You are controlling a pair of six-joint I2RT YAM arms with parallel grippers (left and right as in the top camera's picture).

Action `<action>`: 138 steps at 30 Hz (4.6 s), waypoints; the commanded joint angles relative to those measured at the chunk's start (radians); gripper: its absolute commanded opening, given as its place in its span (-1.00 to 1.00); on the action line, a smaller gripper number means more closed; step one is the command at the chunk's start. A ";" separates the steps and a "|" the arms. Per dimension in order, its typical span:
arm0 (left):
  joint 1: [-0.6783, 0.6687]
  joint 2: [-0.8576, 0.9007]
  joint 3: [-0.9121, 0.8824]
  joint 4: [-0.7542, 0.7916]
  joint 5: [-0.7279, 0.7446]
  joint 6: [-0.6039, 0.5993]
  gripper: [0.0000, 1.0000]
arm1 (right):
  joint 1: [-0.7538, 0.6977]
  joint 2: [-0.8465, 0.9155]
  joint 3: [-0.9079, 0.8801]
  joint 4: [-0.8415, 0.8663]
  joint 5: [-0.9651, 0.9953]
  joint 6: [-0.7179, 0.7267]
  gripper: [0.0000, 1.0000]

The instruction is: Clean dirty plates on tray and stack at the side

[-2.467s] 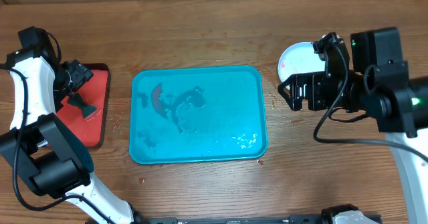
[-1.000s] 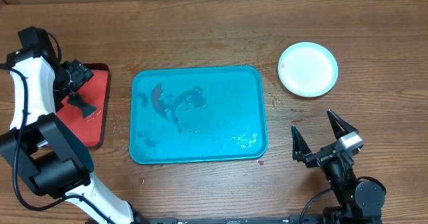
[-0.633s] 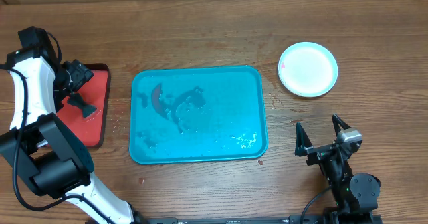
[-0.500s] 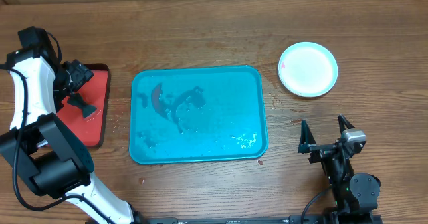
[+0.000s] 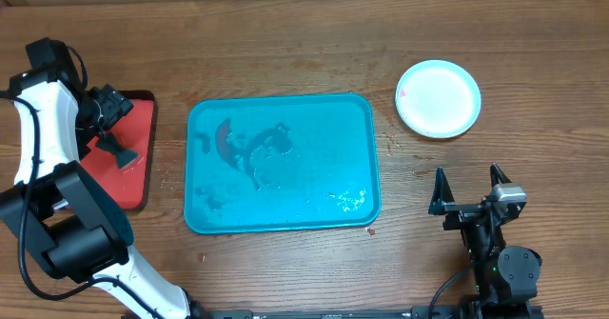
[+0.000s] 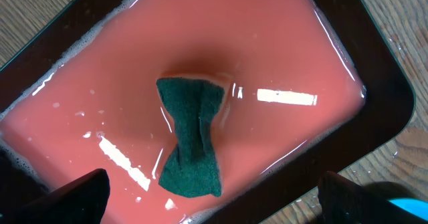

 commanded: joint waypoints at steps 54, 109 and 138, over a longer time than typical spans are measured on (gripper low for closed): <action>-0.220 -0.803 -0.467 0.241 0.120 0.214 1.00 | 0.000 -0.009 -0.010 0.005 0.011 -0.006 1.00; -0.397 -1.982 -1.641 0.951 0.008 0.261 0.99 | 0.000 -0.009 -0.010 0.006 0.011 -0.006 1.00; -0.433 -1.981 -1.641 0.948 0.023 0.491 1.00 | 0.000 -0.009 -0.010 0.006 0.011 -0.006 1.00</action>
